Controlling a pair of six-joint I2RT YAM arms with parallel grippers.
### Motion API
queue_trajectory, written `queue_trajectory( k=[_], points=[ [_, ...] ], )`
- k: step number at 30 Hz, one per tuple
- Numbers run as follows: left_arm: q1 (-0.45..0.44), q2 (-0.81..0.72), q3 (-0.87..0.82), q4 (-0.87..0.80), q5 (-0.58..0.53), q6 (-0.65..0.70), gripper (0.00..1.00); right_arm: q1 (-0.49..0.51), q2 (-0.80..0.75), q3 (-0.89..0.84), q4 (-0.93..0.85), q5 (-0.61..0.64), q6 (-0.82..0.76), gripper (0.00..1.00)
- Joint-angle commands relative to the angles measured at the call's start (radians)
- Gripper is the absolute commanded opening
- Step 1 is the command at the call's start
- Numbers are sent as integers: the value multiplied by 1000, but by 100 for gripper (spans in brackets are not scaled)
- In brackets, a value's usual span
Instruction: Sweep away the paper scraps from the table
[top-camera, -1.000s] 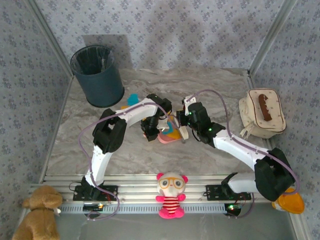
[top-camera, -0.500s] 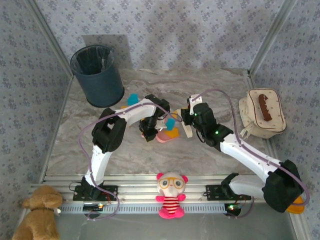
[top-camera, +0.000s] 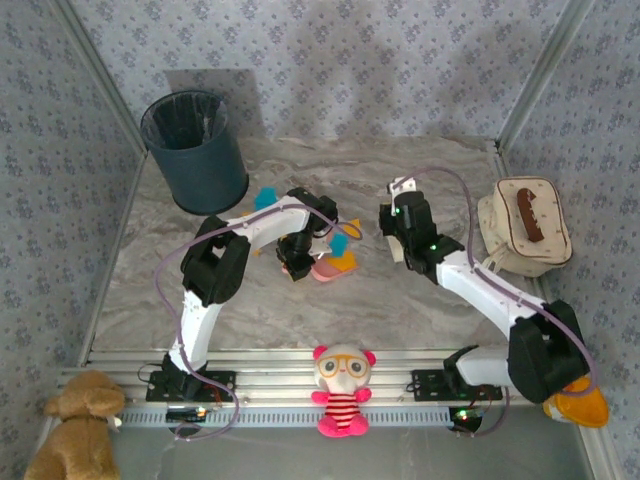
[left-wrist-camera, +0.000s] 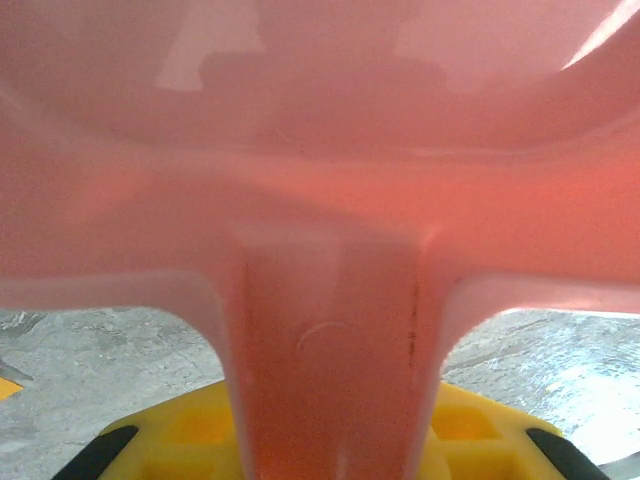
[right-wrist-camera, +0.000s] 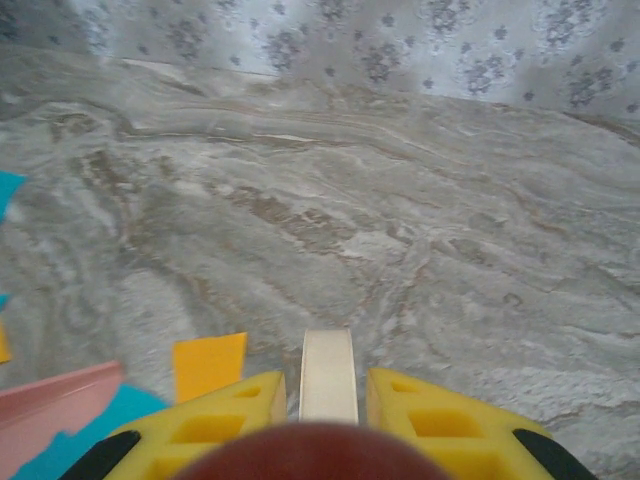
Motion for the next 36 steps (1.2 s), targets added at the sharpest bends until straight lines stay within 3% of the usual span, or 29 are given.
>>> queue_trajectory(
  k=[1,10,18,36],
  points=[
    [6,-22,18,-34,-7,-24,0,-39,51,70,104,-6,-83,0],
    [5,-18,29,-46,-6,-28,0,-69,224,163,182,-110,-160,0],
    [6,-18,26,-46,-3,-30,0,-10,300,193,177,-157,-188,0],
    [5,-11,21,-33,2,-26,0,85,272,163,72,-351,-150,0]
  ],
)
